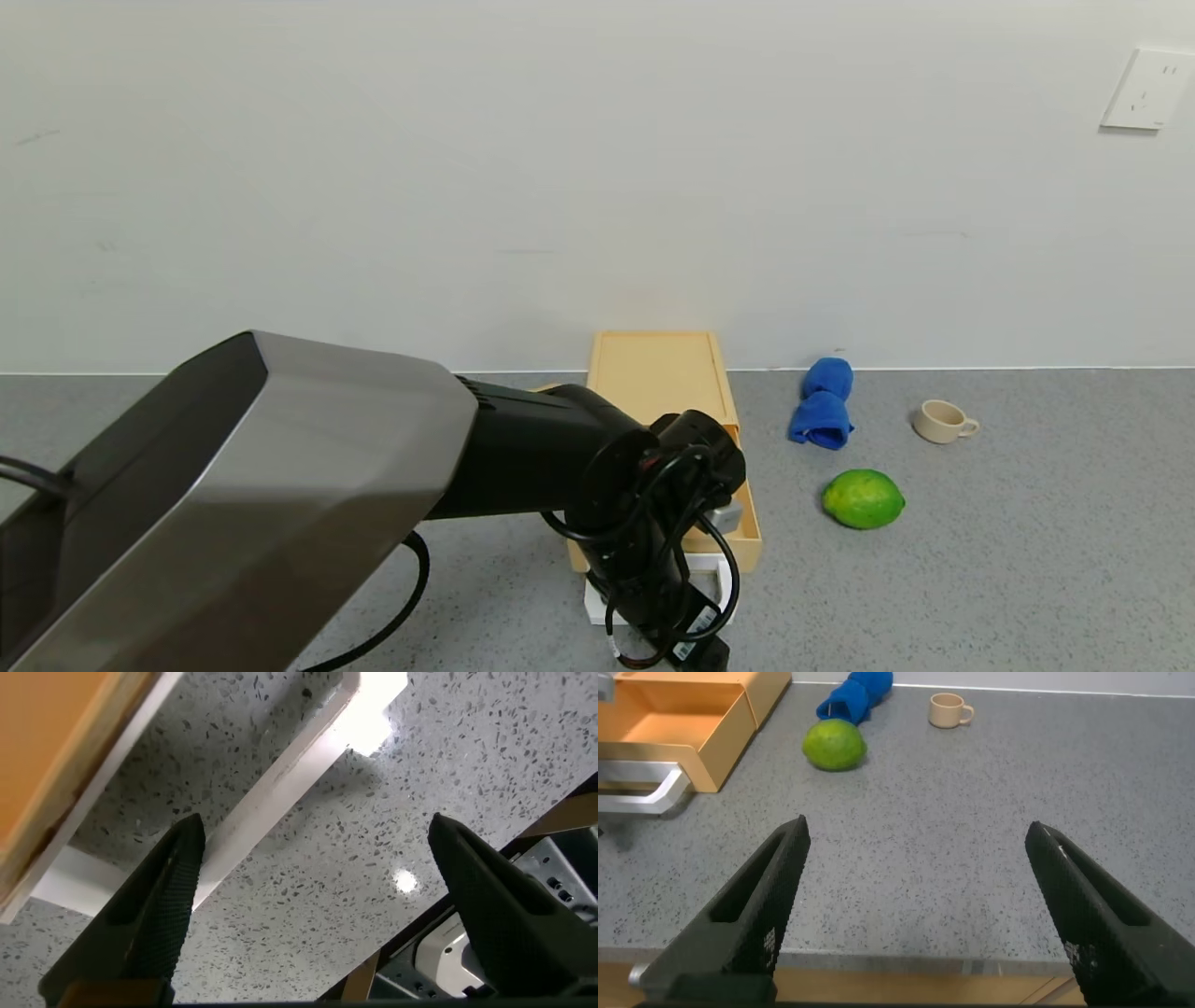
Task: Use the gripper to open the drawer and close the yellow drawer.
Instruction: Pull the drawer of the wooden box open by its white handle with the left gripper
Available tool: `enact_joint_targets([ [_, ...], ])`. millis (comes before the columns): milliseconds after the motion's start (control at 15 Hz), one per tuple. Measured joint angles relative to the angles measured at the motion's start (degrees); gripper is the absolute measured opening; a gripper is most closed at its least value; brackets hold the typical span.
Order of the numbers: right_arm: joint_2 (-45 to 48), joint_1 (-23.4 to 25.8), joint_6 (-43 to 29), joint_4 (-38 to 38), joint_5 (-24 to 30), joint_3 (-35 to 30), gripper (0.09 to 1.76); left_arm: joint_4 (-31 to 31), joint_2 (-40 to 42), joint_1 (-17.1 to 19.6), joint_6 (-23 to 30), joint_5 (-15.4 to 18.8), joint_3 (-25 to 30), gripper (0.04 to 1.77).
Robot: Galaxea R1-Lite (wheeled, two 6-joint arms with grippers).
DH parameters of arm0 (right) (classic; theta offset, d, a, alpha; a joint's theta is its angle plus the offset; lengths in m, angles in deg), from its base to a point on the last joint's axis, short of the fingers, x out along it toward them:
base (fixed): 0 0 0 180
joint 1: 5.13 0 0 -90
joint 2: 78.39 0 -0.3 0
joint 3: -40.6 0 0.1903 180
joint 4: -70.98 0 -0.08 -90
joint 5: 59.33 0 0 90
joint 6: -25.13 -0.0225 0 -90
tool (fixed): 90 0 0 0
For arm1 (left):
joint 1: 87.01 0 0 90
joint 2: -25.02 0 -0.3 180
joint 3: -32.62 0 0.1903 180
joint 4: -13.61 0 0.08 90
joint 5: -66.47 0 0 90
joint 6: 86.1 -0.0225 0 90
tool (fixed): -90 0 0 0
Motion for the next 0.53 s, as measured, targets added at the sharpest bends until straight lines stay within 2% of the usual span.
enact_joint_targets([
  [533,0.0,0.0,0.0,0.0,0.0,0.0,1.70,-0.6,6.2,0.6,-0.2,-0.5,-0.8,1.72],
])
